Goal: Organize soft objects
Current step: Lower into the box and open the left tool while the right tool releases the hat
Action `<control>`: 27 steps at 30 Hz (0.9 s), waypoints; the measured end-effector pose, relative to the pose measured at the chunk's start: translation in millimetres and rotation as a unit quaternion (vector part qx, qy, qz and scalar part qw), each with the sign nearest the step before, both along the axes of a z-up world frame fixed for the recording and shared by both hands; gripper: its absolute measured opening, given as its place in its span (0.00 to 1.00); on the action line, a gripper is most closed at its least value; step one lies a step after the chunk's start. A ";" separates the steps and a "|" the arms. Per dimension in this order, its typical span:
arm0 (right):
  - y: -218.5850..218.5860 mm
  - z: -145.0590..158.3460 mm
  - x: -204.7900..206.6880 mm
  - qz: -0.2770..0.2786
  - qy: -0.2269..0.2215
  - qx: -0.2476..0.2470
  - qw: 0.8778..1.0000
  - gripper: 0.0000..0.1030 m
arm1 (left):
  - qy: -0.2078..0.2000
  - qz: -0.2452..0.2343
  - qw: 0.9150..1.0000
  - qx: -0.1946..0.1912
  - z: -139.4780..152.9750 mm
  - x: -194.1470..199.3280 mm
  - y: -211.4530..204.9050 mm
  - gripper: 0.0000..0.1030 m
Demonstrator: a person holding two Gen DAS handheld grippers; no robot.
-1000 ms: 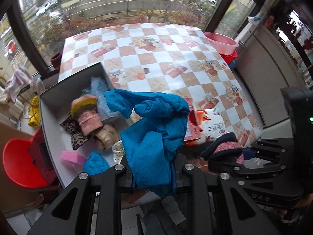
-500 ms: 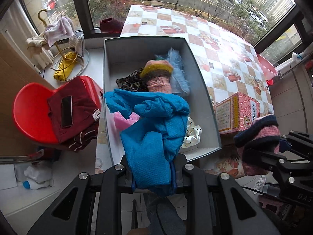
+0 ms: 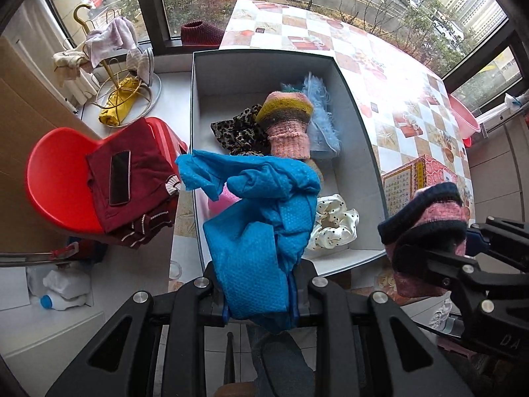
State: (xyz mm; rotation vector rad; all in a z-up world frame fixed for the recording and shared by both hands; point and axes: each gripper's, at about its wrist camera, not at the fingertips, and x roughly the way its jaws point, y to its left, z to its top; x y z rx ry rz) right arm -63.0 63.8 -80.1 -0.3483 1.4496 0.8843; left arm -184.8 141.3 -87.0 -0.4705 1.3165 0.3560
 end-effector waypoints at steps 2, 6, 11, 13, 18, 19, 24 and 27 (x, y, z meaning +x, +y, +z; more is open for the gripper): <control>-1.1 -0.9 0.7 -0.003 0.002 0.000 1.000 0.36 | 0.002 -0.002 1.000 0.000 -0.9 1.0 -0.3 0.26; -3.5 -2.7 2.5 -0.012 0.007 -0.001 1.000 0.36 | 0.003 -0.007 1.000 0.001 -1.4 3.3 -1.6 0.26; -5.4 -5.1 5.1 -0.021 0.014 -0.002 1.000 0.36 | 0.005 -0.009 1.000 0.000 -3.2 4.2 -1.5 0.26; -4.8 -5.9 5.1 -0.020 0.015 -0.003 1.000 0.36 | 0.007 -0.009 1.000 -0.001 -4.4 4.1 -1.0 0.26; -2.6 -8.2 6.0 -0.019 0.019 -0.006 1.000 0.36 | 0.010 -0.008 1.000 -0.002 -7.1 4.6 0.5 0.26; -2.3 -8.7 6.1 -0.019 0.020 -0.007 1.000 0.36 | 0.011 -0.008 1.000 -0.002 -7.6 5.0 1.1 0.26; 0.1 -10.9 7.2 -0.018 0.023 -0.008 1.000 0.36 | 0.014 -0.008 1.000 -0.004 -10.1 5.6 2.9 0.26; 1.3 -12.0 7.9 -0.017 0.024 -0.010 1.000 0.36 | 0.016 -0.009 1.000 -0.005 -11.9 6.6 4.1 0.26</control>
